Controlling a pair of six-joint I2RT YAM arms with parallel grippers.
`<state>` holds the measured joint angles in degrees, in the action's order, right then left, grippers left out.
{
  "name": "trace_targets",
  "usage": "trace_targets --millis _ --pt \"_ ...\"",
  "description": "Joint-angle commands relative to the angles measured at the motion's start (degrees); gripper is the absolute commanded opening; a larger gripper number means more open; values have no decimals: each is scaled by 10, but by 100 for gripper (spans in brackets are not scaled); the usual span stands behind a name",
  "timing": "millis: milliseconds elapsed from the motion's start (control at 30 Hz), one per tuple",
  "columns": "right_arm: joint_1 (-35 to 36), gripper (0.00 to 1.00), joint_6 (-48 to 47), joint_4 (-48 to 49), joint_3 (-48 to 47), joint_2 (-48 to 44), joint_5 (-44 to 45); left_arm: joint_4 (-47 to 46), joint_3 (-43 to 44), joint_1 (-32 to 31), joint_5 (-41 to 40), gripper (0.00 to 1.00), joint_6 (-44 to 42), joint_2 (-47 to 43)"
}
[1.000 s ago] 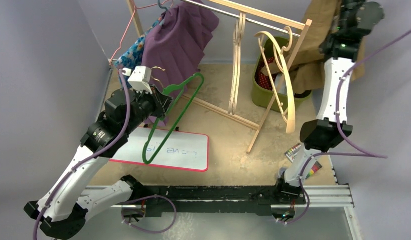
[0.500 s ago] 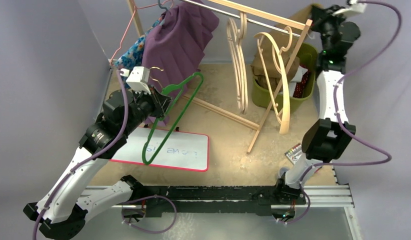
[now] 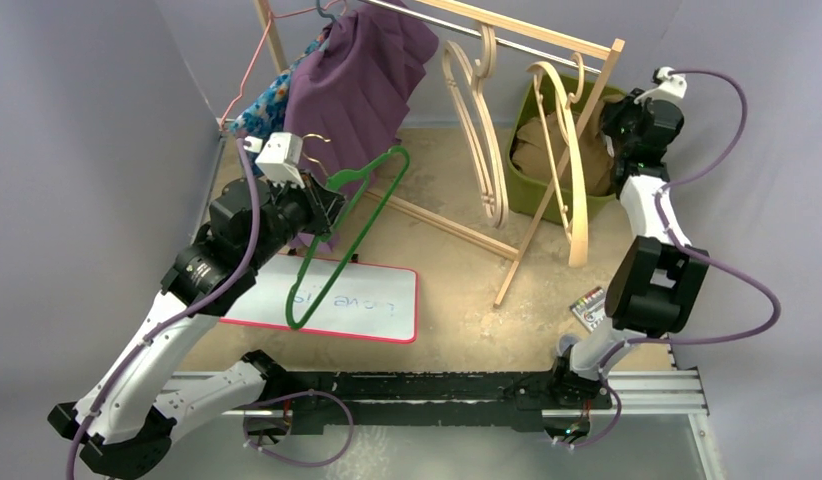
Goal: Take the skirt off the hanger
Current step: Place the skirt in the bin.
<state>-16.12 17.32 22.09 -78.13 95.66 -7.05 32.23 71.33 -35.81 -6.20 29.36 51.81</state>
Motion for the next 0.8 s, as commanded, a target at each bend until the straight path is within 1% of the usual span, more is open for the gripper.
trace_targets --millis 0,100,167,267,367,400,433,500,533,567,633,733,767 --pt "0 0 -10 -8 -34 36 -61 -34 13 -2 5 0 14 -2" --pt "1 0 55 14 0 92 -141 -41 8 -2 4 0 22 0" --pt "2 0 89 42 36 116 -170 -49 6 -2 10 0 31 2" --pt "5 0 105 48 70 122 -157 -51 8 -2 20 0 39 5" --pt "6 0 78 -16 42 110 -121 -39 15 -2 22 0 40 7" --pt "6 2 67 -42 28 105 -108 -35 18 -2 20 0 39 8" --pt "6 7 58 -65 14 99 -98 -32 22 -2 18 0 36 9" --pt "6 21 40 -104 -1 84 -93 -25 30 -2 16 0 32 15" --pt "6 33 33 -117 0 73 -91 -24 34 -2 15 0 32 18" --pt "7 43 28 -124 7 58 -89 -25 35 -2 15 0 34 20" --pt "7 61 23 -117 39 13 -84 -32 32 -2 22 0 45 22" --pt "7 80 13 -94 105 -51 -70 -34 28 -2 38 0 57 24" --pt "7 85 10 -89 122 -69 -58 -32 28 -2 41 0 59 24"
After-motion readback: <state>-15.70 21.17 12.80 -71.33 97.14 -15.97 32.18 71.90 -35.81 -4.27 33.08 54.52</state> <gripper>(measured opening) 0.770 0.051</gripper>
